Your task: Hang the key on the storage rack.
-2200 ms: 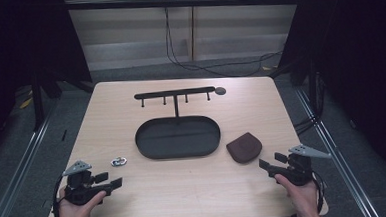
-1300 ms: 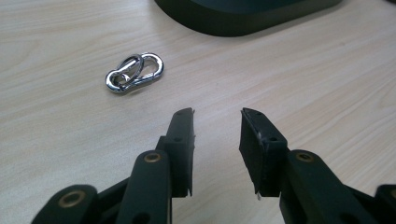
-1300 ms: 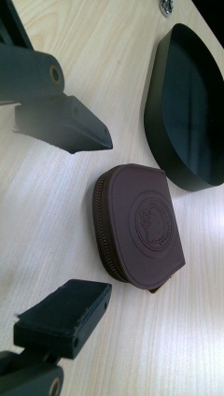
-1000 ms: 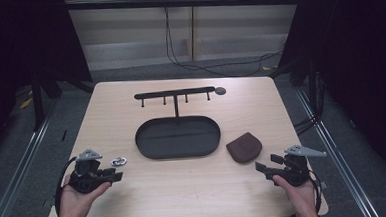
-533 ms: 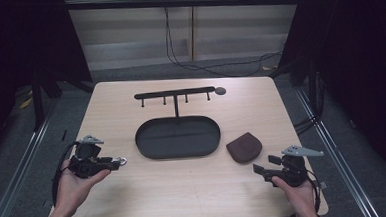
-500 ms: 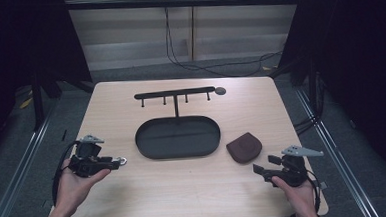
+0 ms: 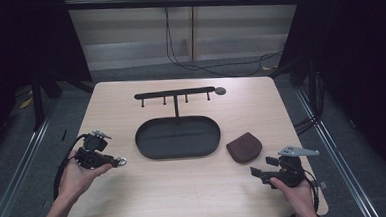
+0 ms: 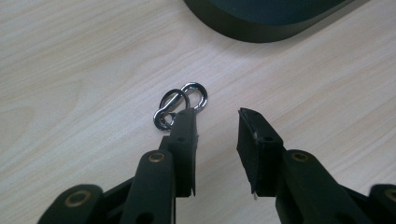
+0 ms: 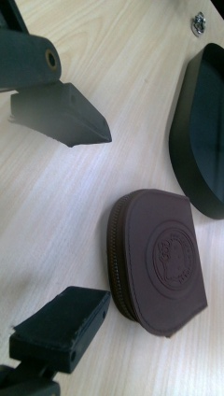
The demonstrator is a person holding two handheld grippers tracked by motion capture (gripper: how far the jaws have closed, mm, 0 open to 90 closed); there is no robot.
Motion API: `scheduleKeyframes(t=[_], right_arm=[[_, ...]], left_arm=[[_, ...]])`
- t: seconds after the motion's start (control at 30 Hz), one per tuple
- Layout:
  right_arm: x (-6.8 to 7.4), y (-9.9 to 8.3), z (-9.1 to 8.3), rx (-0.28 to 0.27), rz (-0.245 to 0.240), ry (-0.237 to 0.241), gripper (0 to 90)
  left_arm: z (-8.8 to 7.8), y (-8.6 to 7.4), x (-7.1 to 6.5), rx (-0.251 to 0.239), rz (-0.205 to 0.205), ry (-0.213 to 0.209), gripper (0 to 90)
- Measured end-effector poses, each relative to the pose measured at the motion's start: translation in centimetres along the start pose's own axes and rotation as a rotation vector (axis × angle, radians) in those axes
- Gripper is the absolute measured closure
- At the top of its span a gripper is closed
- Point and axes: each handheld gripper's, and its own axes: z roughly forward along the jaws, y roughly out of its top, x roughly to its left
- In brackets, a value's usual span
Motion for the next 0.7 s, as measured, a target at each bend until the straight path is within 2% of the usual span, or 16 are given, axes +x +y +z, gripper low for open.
scheduleKeyframes(t=[0.17, 0.2, 0.27, 0.3, 0.33, 0.5, 0.53, 0.57, 0.6, 0.7], right_arm=[[0.0, 0.0, 0.0, 0.007, 0.000, 0.001, 18.9], [0.0, 0.0, 0.0, 0.006, 0.003, -0.001, 18.9], [0.0, 0.0, 0.0, 0.007, -0.001, 0.001, 18.9], [0.0, 0.0, 0.0, 0.007, -0.001, 0.001, 18.9], [0.0, 0.0, 0.1, 0.009, -0.003, 0.001, 18.9], [0.1, 0.0, 0.3, 0.025, -0.005, 0.004, 18.7], [0.1, 0.0, 0.2, 0.024, -0.006, 0.005, 18.7], [0.1, 0.0, 0.2, 0.024, -0.006, 0.005, 18.7], [0.0, 0.0, 0.2, 0.022, -0.002, 0.003, 18.7], [0.0, -0.1, 0.2, 0.026, 0.001, 0.001, 18.8]], left_arm=[[0.7, 0.9, 0.6, 0.052, 0.003, 0.014, 68.9], [1.0, 1.2, 0.8, 0.075, -0.012, 0.016, 68.4], [1.3, 1.6, 1.1, 0.093, -0.013, 0.029, 66.4], [1.3, 1.6, 1.1, 0.093, -0.013, 0.029, 65.3], [1.4, 1.9, 1.2, 0.100, -0.033, 0.031, 65.1], [1.7, 2.3, 1.4, 0.123, -0.035, 0.038, 63.5], [1.8, 2.5, 1.6, 0.129, -0.057, 0.028, 62.3], [1.8, 2.5, 1.6, 0.129, -0.057, 0.028, 62.0], [2.2, 2.5, 1.9, 0.162, -0.060, 0.028, 62.0], [2.7, 2.7, 2.0, 0.174, -0.075, 0.029, 63.5]])
